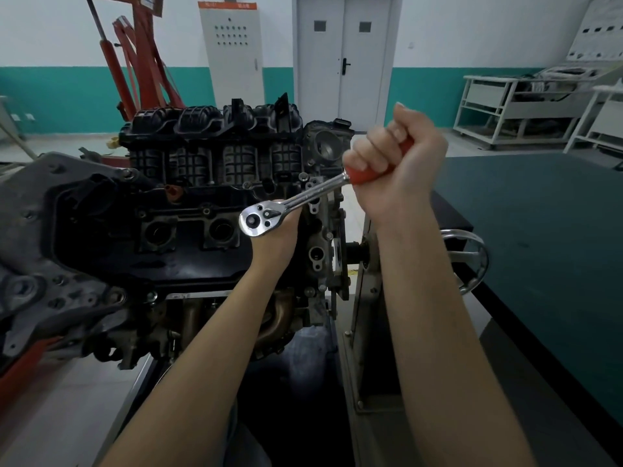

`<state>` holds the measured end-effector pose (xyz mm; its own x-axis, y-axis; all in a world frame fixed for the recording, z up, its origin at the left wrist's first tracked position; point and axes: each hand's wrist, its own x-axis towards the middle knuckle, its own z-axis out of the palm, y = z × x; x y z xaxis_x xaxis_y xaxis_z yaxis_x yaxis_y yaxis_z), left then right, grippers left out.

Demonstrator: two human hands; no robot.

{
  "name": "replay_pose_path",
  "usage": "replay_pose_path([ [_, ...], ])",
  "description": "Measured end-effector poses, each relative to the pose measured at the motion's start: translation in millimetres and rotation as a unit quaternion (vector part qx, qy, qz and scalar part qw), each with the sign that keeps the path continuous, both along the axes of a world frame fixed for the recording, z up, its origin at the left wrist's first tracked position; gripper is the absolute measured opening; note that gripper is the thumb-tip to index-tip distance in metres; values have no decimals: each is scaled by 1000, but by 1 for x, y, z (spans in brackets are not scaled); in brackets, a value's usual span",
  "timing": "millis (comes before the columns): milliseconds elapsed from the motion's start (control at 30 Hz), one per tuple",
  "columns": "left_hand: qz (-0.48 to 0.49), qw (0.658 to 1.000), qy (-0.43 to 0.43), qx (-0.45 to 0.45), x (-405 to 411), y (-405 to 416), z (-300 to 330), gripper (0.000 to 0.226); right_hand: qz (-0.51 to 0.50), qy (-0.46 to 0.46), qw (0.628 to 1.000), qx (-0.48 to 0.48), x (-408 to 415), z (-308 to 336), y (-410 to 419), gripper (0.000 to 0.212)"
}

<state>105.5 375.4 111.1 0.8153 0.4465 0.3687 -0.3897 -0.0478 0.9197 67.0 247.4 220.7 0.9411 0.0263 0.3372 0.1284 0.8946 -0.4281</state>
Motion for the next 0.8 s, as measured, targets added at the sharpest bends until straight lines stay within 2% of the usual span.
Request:
replay_pose_path([
  [67, 1, 1000, 6, -6, -1, 1, -1, 41, -9, 6, 1000, 9, -2, 0, 3, 41],
  [167, -3, 1000, -8, 24, -3, 3, -1, 37, -80, 12, 994, 76, -24, -27, 8, 42],
  [267, -44, 998, -48, 26, -6, 5, 2, 38, -133, 8, 979, 155, -53, -65, 21, 38],
  [333, -64, 996, -56, 20, -7, 5, 5, 38, -147, 2, 974, 170, -61, -78, 26, 37],
  [467, -48, 997, -51, 42, -3, 6, 2, 46, -126, -4, 983, 136, -46, -59, 13, 39],
  [667, -23, 1000, -9, 19, 2, 0, -4, 45, -23, 36, 999, 1, -1, 0, -2, 36],
  [800, -24, 999, -21, 29, -2, 2, -2, 40, -68, 42, 995, 54, -16, -15, 2, 39],
])
